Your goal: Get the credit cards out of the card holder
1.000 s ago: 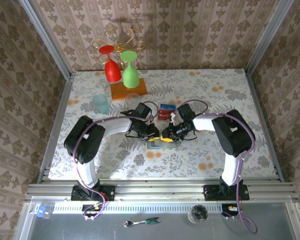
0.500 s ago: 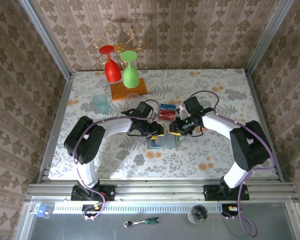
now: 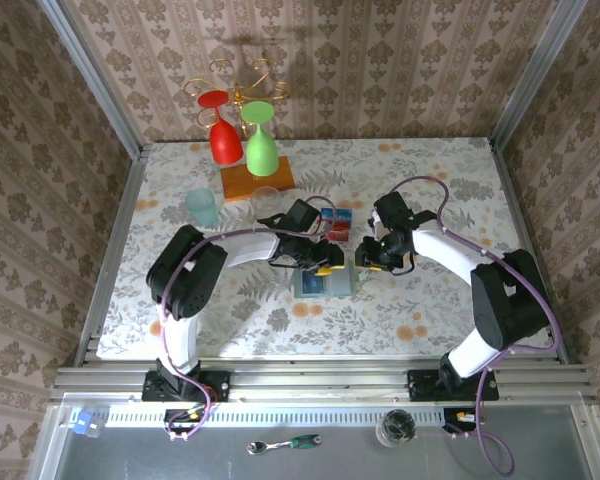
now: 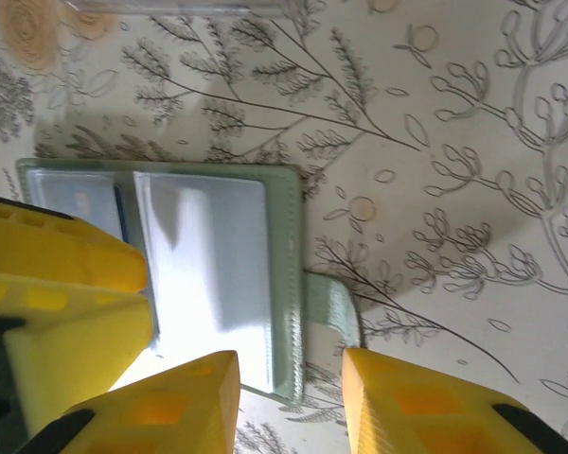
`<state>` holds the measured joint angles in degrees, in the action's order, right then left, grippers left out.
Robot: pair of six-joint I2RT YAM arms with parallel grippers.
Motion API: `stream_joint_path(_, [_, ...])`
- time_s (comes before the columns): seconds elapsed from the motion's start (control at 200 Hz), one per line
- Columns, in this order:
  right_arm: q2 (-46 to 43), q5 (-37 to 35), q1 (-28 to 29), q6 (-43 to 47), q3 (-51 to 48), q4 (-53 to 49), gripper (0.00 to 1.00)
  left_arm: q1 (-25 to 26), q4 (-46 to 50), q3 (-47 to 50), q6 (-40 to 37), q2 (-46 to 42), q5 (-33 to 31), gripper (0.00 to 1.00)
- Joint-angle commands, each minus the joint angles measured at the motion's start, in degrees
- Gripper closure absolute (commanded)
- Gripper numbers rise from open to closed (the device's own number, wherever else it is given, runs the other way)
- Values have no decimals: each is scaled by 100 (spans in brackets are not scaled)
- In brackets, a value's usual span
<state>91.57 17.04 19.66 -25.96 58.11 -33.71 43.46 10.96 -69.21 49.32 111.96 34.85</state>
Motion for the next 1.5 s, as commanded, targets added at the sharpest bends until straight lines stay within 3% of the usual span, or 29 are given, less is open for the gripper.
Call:
stream_joint_path(0.0, [89,-232,-46,123,114,-246,64,37,151,-185,17,147,162,58])
stream_joint_path(0.25, [474,416,-70,15,-33,200,64,24,327,-171,-53,191,162,57])
stream_joint_path(0.565, [746,912,-57,-159,-189,639,81,-98,295,184,-55,-85,83,57])
stream_joint_path(0.785, [731,1055,107,-399,-305,858,87,-183,301,473,-159,-314,110,57])
stream_joint_path(1.235, [587,420,574,-668,-274,568,93,-415,-100,1166,-167,-1089,399,56])
stream_joint_path(1.495, [581,32,574,-429,-124,77,95,-645,73,1310,-388,-1635,-131,57])
